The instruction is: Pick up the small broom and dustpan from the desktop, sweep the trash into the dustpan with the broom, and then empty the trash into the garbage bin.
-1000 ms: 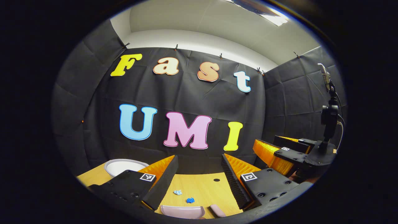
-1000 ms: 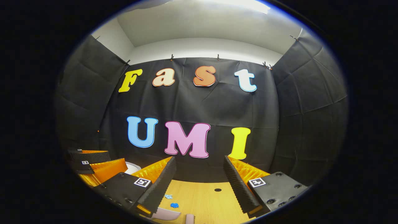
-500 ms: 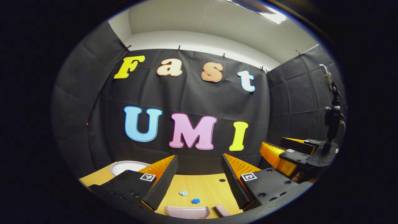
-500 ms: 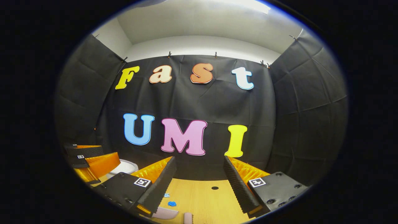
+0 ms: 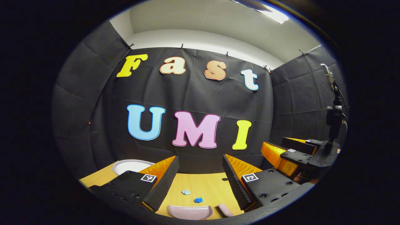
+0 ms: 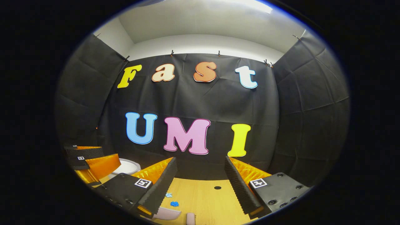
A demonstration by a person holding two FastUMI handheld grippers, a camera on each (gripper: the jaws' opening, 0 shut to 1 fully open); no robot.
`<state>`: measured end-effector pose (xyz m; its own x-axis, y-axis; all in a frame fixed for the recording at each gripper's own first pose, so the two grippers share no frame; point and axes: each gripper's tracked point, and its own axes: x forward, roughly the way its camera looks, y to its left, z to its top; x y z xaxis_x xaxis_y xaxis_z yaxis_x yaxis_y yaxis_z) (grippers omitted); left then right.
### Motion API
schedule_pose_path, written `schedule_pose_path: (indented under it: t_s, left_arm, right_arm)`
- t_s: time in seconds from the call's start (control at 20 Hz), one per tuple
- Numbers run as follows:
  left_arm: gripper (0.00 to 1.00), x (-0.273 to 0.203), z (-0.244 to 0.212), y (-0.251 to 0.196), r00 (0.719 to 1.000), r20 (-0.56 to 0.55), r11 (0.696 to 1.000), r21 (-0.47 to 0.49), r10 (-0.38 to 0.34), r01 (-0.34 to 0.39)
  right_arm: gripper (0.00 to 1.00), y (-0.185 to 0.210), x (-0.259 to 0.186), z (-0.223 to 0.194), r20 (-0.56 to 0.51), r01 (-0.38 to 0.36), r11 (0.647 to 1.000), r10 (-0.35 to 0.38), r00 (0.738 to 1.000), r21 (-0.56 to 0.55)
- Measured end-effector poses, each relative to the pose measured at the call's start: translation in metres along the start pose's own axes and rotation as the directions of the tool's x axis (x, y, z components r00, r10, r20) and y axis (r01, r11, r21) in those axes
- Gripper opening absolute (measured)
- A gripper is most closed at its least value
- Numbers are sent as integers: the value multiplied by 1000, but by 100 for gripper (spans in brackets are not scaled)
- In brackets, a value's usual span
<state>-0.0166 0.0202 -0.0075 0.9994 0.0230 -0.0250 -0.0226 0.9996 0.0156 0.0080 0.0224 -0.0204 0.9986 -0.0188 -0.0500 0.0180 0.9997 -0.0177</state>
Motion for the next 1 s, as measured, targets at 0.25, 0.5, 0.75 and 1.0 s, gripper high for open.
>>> schedule_pose_path:
  t_s: [0.25, 0.5, 0.75, 1.0]
  left_arm:
    - [82, 2, -20, 5, 998, -53, 1000, -17, 19, -20]
    - [82, 7, -49, 7, 984, -165, 995, -72, 63, -76]
    - [82, 13, -129, -1, 877, -476, 957, -219, 63, -188]
    - [83, -22, -219, -5, 573, -819, 937, -169, 40, -306]
  right_arm:
    - [98, 10, 10, -19, -44, -28, 1000, 29, 999, 10]
    - [96, 10, 29, -61, -151, -44, 996, 55, 987, 76]
    - [98, 23, 27, -160, -451, -22, 974, 125, 884, 226]
    - [97, 25, 6, -270, -741, 29, 970, 166, 650, 243]
